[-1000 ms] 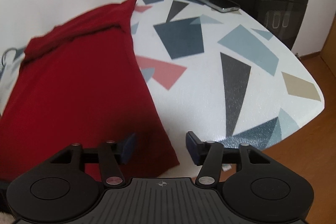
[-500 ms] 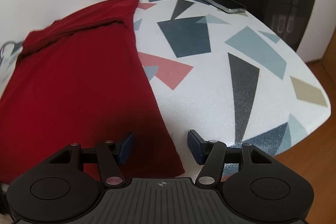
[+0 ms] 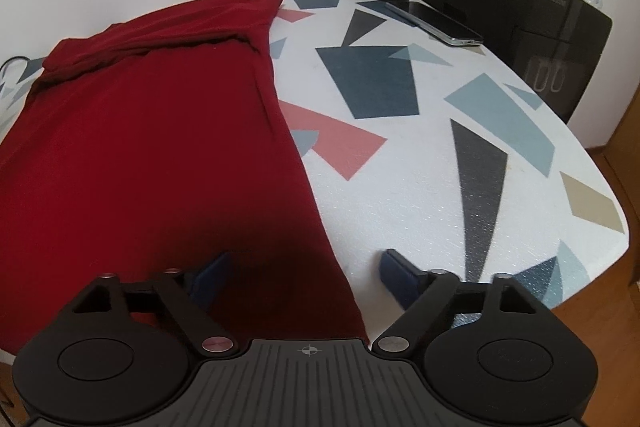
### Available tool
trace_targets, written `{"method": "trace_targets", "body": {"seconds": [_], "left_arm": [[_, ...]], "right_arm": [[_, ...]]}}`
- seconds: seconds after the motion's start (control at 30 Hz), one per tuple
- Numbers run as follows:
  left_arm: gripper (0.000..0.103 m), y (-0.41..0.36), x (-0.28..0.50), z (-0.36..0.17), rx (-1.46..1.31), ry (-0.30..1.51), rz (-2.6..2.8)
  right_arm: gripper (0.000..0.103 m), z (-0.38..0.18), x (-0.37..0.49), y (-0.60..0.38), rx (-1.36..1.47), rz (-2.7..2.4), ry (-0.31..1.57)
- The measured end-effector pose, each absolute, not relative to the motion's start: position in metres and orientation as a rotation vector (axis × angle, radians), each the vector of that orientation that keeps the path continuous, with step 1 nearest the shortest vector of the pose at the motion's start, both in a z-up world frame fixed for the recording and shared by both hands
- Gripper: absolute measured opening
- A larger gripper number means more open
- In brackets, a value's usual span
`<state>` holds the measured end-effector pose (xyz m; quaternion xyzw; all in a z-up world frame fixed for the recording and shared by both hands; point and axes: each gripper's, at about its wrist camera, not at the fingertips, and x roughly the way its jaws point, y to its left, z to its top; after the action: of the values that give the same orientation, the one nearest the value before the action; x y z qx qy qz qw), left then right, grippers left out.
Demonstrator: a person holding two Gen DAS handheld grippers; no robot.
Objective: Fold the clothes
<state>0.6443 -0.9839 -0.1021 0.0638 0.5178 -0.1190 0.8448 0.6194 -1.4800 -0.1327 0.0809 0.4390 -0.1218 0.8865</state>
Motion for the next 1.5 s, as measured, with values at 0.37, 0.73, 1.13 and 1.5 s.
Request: {"method": "trace_targets", "body": {"seconds": [0.37,0.73,1.13,1.5], "left_arm": [[0.103,-0.988,0.656,-0.104,0.147,1.111,-0.258],[0.103,-0.988,0.653,-0.105,0.141,1.110,-0.244],[0.103,-0.988,0.656,-0.104,0.152,1.123,-0.264],[0.094,-0.985,0.652,-0.103,0.142,1.109,-0.272]], "right_arm": [[0.102,-0.139,0.641,-1.469,0.151,-0.239,0.889],[0.102,-0.140,0.639,-1.470,0.143,-0.225,0.881],[0.102,-0.138,0.638,-1.473,0.118,-0.167,0.901],[0.100,-0.136,0.627,-1.482,0.105,-0.131,0.925]]}}
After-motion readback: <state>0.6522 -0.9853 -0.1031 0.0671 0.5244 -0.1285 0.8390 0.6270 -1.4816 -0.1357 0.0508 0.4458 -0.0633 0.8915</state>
